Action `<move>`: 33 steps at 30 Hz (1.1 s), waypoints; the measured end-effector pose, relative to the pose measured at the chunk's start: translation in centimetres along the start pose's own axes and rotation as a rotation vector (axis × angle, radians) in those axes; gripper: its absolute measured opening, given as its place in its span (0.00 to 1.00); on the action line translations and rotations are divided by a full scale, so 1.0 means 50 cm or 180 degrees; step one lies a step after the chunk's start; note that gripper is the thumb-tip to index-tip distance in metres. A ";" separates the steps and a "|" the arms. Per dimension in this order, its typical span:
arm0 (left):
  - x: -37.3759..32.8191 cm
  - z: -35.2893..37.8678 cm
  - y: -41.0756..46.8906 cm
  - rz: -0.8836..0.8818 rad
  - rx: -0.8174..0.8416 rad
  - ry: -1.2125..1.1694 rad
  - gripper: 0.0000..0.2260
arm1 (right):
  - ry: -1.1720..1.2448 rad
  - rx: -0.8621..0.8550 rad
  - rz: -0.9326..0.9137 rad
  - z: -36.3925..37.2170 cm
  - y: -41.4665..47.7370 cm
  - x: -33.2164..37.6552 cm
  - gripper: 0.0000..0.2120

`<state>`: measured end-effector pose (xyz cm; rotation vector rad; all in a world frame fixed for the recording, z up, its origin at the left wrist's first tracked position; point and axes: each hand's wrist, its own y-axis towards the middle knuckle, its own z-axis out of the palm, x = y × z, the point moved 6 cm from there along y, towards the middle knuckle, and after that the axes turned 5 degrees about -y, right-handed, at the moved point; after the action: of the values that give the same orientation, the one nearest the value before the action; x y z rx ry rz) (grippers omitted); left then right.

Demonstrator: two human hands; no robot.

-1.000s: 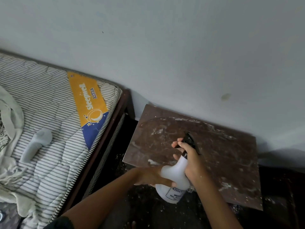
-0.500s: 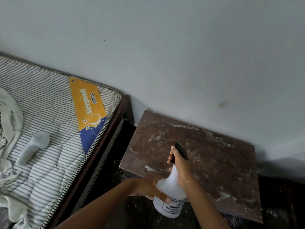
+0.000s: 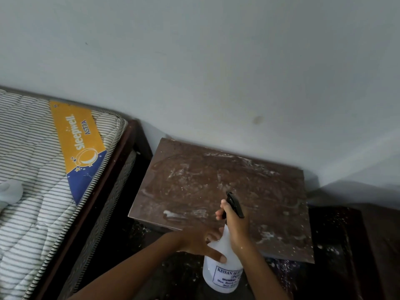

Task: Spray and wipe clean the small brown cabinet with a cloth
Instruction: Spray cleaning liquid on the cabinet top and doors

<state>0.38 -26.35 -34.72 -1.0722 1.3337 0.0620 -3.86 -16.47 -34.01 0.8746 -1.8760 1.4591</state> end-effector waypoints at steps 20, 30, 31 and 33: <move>-0.163 0.142 0.192 0.0630 -0.0616 0.0158 0.30 | 0.0471 -0.1212 -0.0330 -0.315 0.023 -0.037 0.12; -0.212 0.227 0.231 0.0669 -0.0314 0.0551 0.33 | 0.0697 -0.1564 -0.0342 -0.407 0.012 -0.108 0.09; -0.210 0.234 0.234 0.0737 -0.0307 0.0555 0.36 | 0.0686 -0.1584 -0.0341 -0.412 0.009 -0.116 0.09; -0.210 0.252 0.239 0.0926 -0.0246 0.0506 0.41 | 0.0651 -0.1647 -0.0352 -0.424 0.001 -0.128 0.10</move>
<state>-0.51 -6.09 -35.11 -0.9557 1.6359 0.2503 1.27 5.07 -34.49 0.5452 -1.8853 0.8910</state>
